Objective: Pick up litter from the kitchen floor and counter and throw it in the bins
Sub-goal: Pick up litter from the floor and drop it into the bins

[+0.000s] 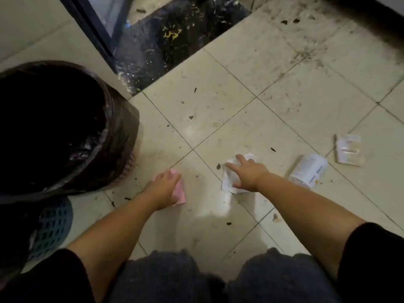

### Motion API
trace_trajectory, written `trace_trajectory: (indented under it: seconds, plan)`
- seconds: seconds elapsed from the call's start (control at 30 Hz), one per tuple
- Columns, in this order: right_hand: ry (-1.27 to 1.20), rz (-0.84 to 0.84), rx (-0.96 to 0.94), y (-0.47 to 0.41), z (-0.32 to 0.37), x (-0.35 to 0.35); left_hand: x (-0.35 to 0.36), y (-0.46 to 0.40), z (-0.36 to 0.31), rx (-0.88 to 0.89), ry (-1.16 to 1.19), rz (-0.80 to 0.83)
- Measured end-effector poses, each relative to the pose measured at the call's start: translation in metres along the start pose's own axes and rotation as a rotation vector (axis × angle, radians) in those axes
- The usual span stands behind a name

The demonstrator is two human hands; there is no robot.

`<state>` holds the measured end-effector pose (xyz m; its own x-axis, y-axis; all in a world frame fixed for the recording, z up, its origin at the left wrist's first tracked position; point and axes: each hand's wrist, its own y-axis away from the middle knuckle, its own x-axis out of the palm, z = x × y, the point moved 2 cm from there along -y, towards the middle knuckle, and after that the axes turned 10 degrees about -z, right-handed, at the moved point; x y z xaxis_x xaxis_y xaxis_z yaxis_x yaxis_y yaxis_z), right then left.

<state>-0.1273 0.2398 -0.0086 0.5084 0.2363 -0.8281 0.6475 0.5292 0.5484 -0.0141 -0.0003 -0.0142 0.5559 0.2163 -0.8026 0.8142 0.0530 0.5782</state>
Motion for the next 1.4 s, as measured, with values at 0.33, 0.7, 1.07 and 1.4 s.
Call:
trace_trajectory:
  seconds: [0.33,0.7,1.07,1.4]
  plan:
    - [0.081,0.070,0.023,0.006,0.019,0.010,0.047,-0.005,-0.006,0.047,-0.169,-0.121]
    - [-0.411,-0.310,0.427,0.076,-0.050,-0.008,0.050,-0.016,0.012,-0.159,0.024,-0.250]
    - [-0.263,0.039,0.376,0.128,-0.081,0.041,0.050,-0.023,0.003,-0.160,0.140,-0.193]
    - [-0.170,-0.153,0.498,0.091,-0.084,0.025,0.015,-0.009,-0.007,-0.185,0.524,-0.221]
